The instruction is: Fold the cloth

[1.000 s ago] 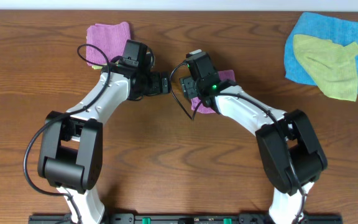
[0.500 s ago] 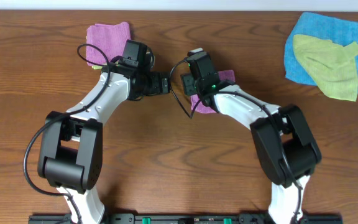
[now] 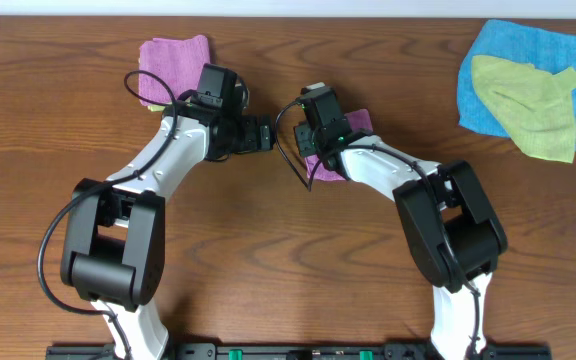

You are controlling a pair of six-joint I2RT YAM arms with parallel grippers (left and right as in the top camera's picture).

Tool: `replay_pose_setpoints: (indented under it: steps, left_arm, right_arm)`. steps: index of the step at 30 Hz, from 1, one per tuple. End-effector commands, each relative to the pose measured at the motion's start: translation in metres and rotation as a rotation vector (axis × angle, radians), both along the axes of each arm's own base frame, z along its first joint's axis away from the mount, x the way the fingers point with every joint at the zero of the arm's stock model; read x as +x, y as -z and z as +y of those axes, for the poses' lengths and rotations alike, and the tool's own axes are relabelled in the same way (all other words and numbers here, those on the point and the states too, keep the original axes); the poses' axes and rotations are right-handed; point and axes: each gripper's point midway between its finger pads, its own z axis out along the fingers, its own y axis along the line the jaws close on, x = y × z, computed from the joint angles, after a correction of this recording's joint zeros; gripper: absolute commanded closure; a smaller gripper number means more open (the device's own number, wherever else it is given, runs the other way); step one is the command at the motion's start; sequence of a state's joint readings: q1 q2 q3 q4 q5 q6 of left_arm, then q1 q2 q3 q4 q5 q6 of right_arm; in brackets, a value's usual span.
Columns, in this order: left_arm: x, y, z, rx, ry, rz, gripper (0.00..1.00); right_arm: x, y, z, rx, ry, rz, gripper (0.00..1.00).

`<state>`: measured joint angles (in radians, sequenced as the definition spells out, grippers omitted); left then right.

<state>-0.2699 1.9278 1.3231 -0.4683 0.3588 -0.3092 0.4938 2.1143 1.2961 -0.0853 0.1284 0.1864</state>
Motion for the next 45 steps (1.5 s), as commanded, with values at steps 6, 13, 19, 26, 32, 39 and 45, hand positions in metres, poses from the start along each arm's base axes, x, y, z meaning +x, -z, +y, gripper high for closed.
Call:
replay_pose_setpoints:
  steps: [6, 13, 19, 26, 32, 39, 45]
  left_arm:
    - [0.006, -0.018, -0.001, -0.003, 0.013, -0.05, 0.05]
    - [0.006, -0.018, -0.001, -0.003, 0.013, -0.05, 0.05]
    - [0.006, -0.018, -0.001, -0.003, 0.013, -0.05, 0.05]
    - [0.006, -0.018, -0.001, -0.003, 0.013, -0.05, 0.05]
    - [0.006, -0.018, -0.001, -0.003, 0.013, -0.05, 0.05]
    - [0.006, -0.018, -0.001, -0.003, 0.013, -0.049, 0.05]
    - [0.006, -0.017, -0.001, -0.002, 0.016, -0.05, 0.05]
  right_arm:
    - [0.008, -0.008, 0.009, 0.021, -0.012, -0.019, 0.87]
    - [0.015, -0.027, 0.013, 0.041, -0.011, -0.055, 0.81]
    - [0.015, -0.03, 0.008, 0.025, 0.001, -0.057, 0.94]
    - [0.015, -0.03, 0.001, -0.008, 0.028, -0.06, 0.99]
    - [0.03, -0.042, -0.012, -0.034, 0.118, -0.144, 0.98]
    - [0.032, -0.043, -0.019, -0.064, 0.147, -0.159, 0.45]
    - [0.024, -0.057, -0.026, -0.093, 0.147, -0.146, 0.1]
